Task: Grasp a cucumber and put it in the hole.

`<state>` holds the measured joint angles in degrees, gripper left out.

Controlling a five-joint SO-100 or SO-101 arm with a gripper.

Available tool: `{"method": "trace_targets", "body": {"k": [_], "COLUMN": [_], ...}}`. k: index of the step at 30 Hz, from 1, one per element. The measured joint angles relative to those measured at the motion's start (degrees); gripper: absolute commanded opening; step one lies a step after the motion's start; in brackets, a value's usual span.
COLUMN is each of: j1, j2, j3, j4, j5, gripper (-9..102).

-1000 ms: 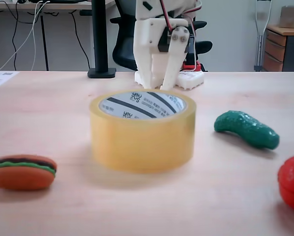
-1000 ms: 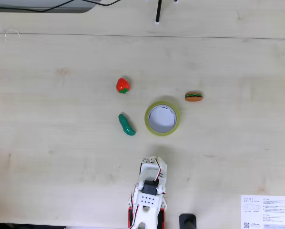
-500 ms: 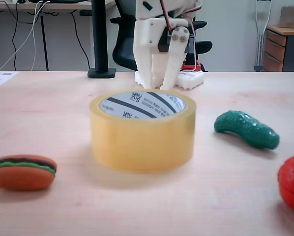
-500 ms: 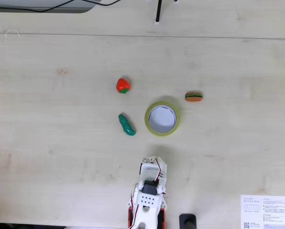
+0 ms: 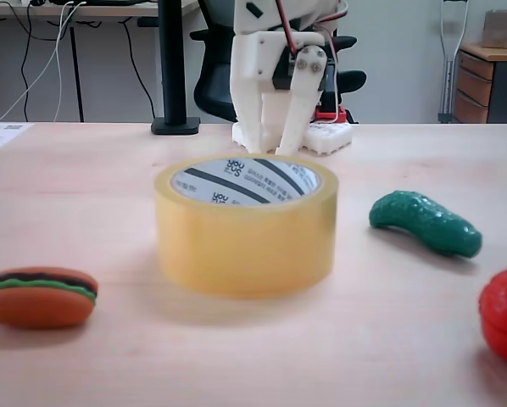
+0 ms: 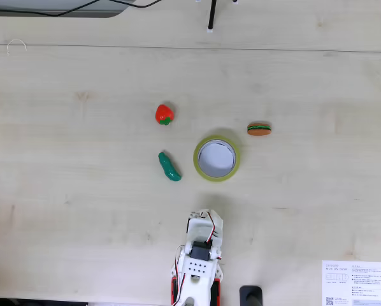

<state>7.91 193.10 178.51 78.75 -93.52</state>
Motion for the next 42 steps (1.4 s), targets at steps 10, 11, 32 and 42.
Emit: {"method": "trace_targets", "body": {"k": [10, 11, 32, 42], "j1": [0.0, 0.0, 0.0, -0.1], "j2": [0.0, 0.0, -3.2, -34.2], "j3": [0.0, 0.0, -16.6, -42.2], "j4": [0.0, 0.0, -19.1, -26.4], "j5": [0.0, 0.0, 4.6, 3.5], "gripper": [2, 3, 1, 11]}}
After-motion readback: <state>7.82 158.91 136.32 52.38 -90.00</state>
